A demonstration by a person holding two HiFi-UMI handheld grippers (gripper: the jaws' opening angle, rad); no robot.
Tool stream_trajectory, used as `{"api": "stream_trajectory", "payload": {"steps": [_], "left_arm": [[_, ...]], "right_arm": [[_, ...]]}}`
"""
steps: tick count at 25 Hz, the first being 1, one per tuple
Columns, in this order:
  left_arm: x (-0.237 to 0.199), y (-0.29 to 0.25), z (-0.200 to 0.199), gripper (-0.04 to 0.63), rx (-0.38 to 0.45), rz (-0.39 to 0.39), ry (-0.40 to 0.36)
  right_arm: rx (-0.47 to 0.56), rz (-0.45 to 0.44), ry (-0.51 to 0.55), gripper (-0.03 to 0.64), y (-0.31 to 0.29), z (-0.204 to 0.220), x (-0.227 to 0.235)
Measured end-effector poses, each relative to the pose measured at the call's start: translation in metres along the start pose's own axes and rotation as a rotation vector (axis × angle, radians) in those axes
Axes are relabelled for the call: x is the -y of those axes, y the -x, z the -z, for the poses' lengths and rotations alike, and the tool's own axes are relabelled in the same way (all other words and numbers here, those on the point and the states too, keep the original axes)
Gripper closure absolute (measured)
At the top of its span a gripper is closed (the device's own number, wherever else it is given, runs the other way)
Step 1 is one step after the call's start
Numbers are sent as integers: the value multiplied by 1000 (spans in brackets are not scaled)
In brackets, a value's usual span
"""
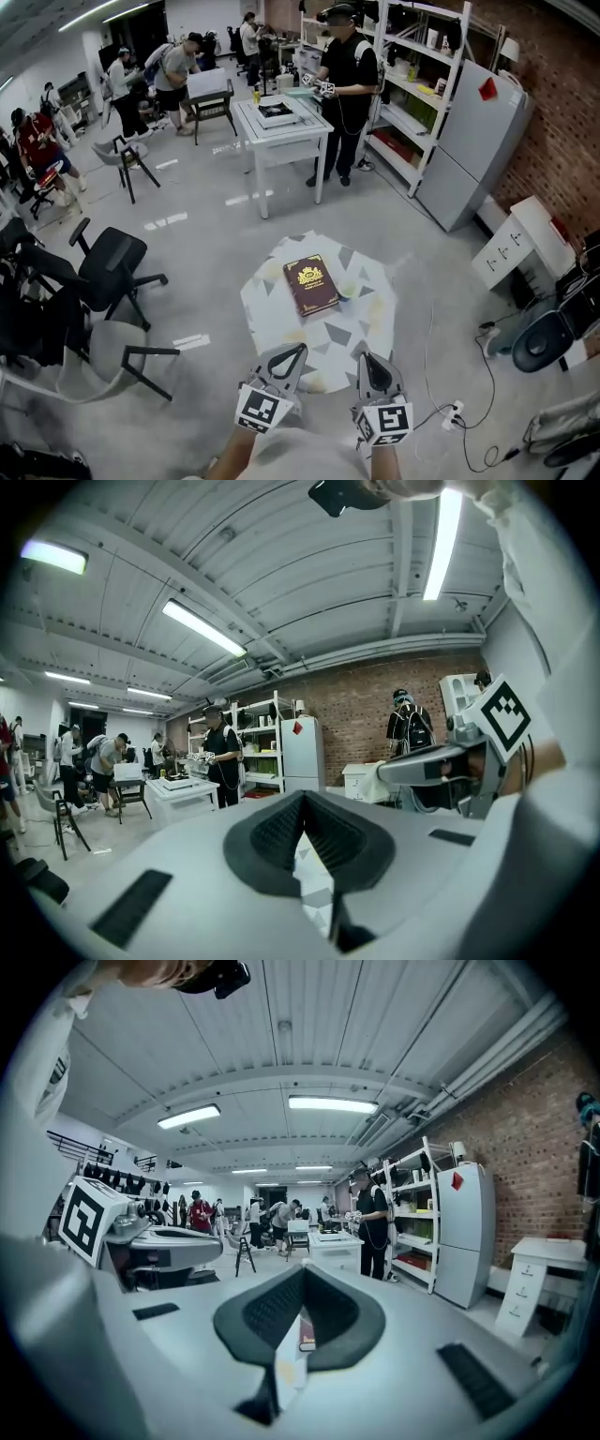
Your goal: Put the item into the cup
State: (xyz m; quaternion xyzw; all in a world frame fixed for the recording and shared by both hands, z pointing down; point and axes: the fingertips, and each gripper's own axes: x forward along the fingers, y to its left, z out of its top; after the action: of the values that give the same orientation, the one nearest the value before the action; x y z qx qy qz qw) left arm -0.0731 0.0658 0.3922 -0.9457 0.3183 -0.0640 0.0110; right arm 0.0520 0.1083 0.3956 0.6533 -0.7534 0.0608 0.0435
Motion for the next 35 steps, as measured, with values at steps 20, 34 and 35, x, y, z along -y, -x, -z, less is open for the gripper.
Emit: {"api": "stream_trajectory", "payload": {"steps": [20, 34, 35], "left_arm": [[-75, -97, 12, 583, -7, 103, 35], [-86, -164, 43, 583, -80, -35, 71], [-86, -170, 47, 583, -88, -52, 75]], "right_arm": [[-63, 94, -12, 611, -101, 5, 36], [-119, -31, -53, 611, -158, 33, 96], [-123, -48, -53, 611, -163, 35, 102]]}}
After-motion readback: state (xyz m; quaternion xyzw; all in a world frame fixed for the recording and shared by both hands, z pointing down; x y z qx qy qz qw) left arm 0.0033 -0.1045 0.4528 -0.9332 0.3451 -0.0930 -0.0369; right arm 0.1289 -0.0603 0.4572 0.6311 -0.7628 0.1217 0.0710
